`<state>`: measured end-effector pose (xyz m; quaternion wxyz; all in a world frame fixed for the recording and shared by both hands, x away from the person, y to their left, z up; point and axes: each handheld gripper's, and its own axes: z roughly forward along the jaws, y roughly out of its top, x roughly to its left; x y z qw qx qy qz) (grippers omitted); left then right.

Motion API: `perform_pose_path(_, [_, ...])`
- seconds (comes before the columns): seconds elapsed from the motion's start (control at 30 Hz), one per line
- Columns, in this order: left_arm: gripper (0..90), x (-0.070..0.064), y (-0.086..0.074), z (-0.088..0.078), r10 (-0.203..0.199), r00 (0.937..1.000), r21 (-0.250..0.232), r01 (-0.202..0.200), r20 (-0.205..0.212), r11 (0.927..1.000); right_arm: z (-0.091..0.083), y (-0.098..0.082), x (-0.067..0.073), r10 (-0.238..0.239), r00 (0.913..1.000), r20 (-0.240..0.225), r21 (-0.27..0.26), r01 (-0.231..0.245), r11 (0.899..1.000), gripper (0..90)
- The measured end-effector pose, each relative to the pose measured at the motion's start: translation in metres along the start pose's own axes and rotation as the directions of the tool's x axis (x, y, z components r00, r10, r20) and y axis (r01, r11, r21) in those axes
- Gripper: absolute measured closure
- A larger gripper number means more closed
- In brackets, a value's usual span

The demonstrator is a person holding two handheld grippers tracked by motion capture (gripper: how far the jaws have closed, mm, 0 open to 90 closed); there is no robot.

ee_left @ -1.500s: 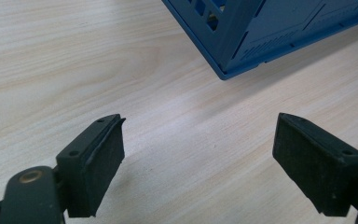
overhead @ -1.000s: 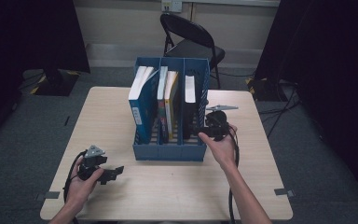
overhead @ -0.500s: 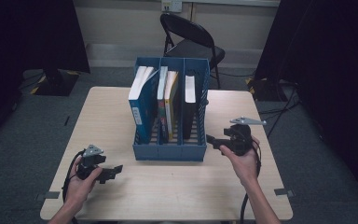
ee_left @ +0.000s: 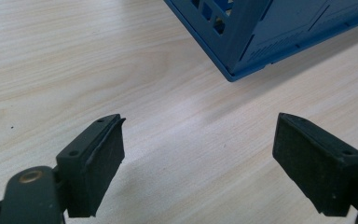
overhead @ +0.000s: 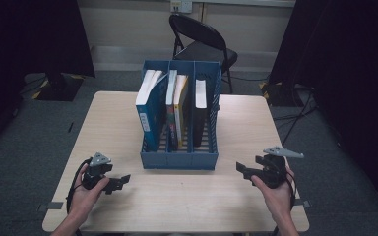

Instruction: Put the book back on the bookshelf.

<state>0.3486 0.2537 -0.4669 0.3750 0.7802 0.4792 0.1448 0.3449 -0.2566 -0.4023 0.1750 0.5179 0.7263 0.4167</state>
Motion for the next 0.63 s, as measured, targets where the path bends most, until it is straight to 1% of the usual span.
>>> perform_pose_path(0.07, [16.3,0.001,0.000,0.000,0.003,1.0000,0.003,-0.003,-0.003,1.0000,-0.001,-0.010,-0.004,0.003,0.9999,0.012,0.015,-0.004,1.000,15.6])
perform_pose_path(0.13, [16.3,0.001,0.000,0.000,-0.001,1.0000,0.003,0.001,-0.005,1.0000,0.000,-0.021,-0.010,0.024,0.9995,0.019,0.028,-0.025,0.999,15.6])
perform_pose_path(0.17, [16.3,0.001,0.000,0.001,-0.006,1.0000,0.002,0.006,-0.006,1.0000,0.001,-0.026,-0.013,0.036,0.9990,0.028,0.033,-0.037,0.999,15.6])
perform_pose_path(0.2, [16.3,0.002,0.000,0.001,0.000,1.0000,0.007,0.000,-0.001,1.0000,0.002,-0.031,-0.016,0.041,0.9983,0.040,0.042,-0.043,0.998,15.6])
perform_pose_path(0.23, [16.3,0.002,0.000,0.001,0.004,1.0000,0.010,-0.004,-0.001,0.9999,0.004,-0.036,-0.018,0.037,0.9979,0.053,0.054,-0.040,0.998,15.7])
perform_pose_path(0.27, [16.3,0.001,0.000,0.002,0.001,1.0000,0.012,-0.001,0.001,0.9999,0.006,-0.040,-0.021,0.035,0.9976,0.060,0.074,-0.040,0.996,15.6])
perform_pose_path(0.33, [16.2,0.001,0.000,0.001,0.002,1.0000,0.016,-0.002,0.004,0.9999,0.008,-0.048,-0.026,0.038,0.9966,0.073,0.097,-0.045,0.994,15.5])
perform_pose_path(0.4, [16.3,0.001,0.000,0.001,-0.002,1.0000,0.010,0.002,0.001,0.9999,0.008,-0.052,-0.028,0.022,0.9953,0.095,0.109,-0.032,0.994,17.3])
perform_pose_path(0.47, [16.3,0.002,-0.001,0.002,-0.005,1.0000,0.021,0.006,-0.007,0.9998,0.008,-0.054,-0.030,0.020,0.9943,0.105,0.113,-0.032,0.993,16.7])
perform_pose_path(0.57, [16.3,0.001,-0.001,0.004,-0.005,1.0000,0.030,0.005,-0.004,0.9995,0.008,-0.056,-0.032,0.016,0.9931,0.117,0.119,-0.030,0.992,17.0])
perform_pose_path(0.63, [16.3,0.001,-0.001,0.004,-0.003,1.0000,0.032,0.003,-0.001,0.9995,0.009,-0.056,-0.033,0.019,0.9931,0.116,0.116,-0.032,0.993,16.9])
